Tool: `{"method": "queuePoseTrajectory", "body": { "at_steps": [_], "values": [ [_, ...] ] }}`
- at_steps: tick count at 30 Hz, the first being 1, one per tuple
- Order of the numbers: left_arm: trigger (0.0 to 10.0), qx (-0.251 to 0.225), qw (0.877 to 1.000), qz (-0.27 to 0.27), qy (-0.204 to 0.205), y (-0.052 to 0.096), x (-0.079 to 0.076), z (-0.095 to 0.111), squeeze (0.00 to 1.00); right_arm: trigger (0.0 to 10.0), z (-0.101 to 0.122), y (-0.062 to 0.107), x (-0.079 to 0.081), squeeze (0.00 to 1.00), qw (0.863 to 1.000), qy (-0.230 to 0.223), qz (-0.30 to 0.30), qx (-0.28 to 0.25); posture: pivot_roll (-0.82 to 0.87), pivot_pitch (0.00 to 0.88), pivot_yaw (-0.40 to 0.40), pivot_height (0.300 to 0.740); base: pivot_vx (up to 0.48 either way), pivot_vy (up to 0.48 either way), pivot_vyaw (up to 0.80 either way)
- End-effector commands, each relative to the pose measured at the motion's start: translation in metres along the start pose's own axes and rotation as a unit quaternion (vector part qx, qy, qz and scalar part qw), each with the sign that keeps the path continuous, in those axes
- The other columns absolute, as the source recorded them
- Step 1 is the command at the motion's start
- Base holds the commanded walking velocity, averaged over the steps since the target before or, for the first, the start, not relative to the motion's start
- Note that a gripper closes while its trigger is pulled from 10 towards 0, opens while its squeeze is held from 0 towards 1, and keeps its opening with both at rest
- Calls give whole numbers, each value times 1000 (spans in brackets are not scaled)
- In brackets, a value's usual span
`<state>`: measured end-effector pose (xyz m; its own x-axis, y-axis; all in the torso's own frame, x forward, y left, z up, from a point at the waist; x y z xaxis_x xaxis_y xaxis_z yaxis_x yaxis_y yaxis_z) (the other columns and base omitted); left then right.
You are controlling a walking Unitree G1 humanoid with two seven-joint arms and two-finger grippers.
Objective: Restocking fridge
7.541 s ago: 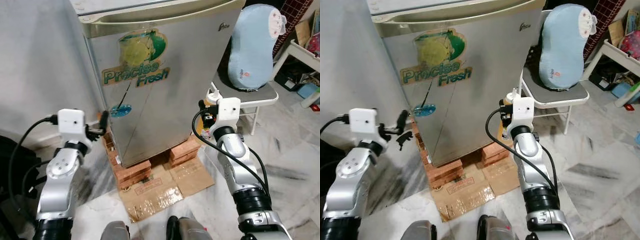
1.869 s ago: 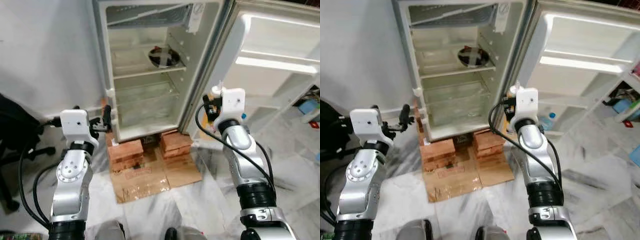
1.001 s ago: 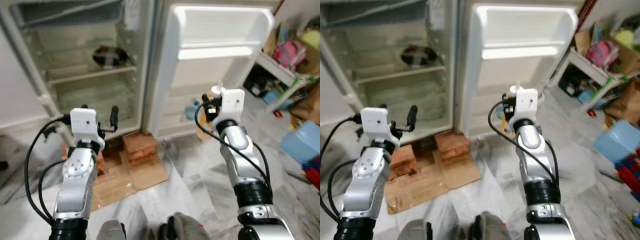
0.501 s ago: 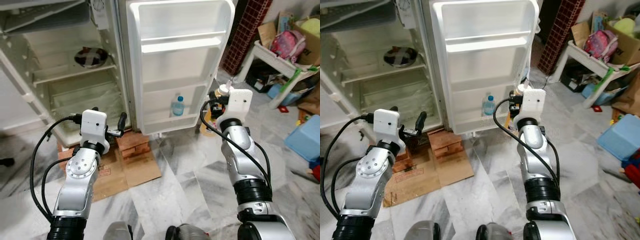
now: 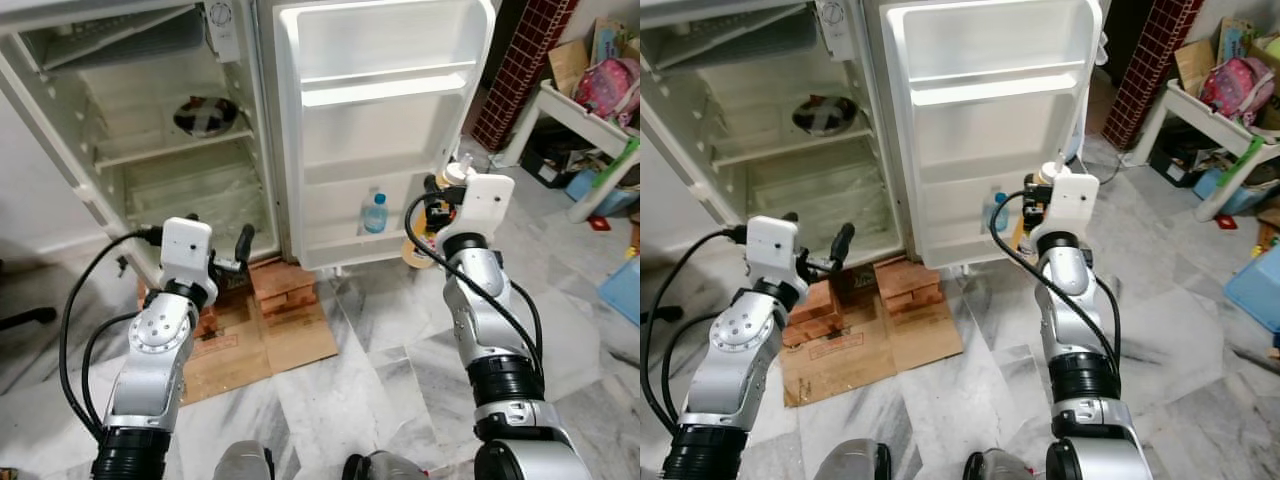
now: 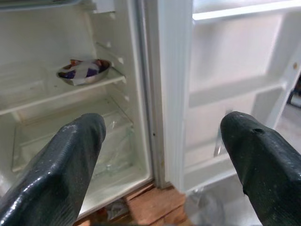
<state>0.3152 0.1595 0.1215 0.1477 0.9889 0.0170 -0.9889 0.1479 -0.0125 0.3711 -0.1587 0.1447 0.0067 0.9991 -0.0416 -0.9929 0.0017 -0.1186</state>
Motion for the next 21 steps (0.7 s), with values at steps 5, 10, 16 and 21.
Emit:
{"method": "queuePoseTrajectory", "body": {
  "at_steps": [5, 10, 16, 21],
  "values": [
    [10000, -5, 1000, 14, 10, 0, 4, 1, 0, 10000, 16, -13, 6, 0, 1000, 7, 23, -17, 57, 85, -64, 740, 480, 0, 0],
    [10000, -2, 1000, 4, 10, 1, 1, 0, 0, 10000, 17, -14, 8, 0, 1000, 6, 23, -18, 57, 94, -65, 740, 480, 0, 0],
    [10000, 3, 1000, 1, 13, 2, -2, -3, 0, 10000, 15, -11, 13, 0, 999, 5, 29, -16, 54, 99, -67, 740, 480, 0, 0],
    [10000, 5, 1000, 2, 17, 2, -5, -4, 0, 10000, 15, -12, 12, 0, 999, 7, 34, -16, 48, 107, -75, 740, 480, 0, 0]
  ]
}}
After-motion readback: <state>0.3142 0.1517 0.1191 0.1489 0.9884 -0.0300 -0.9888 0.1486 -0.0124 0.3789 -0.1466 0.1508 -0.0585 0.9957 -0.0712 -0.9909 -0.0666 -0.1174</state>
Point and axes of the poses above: a point about 5 cm out from each wrist's last joint towards the gripper, its own y axis pointing back from the gripper into the wrist, its own z axis along the axis of the wrist's last joint, x = y × z, the point moved 3 cm from there along -y, pointing out of the wrist towards the gripper, and after that the axes turned 3 degrees about y, right-handed, at the moved point
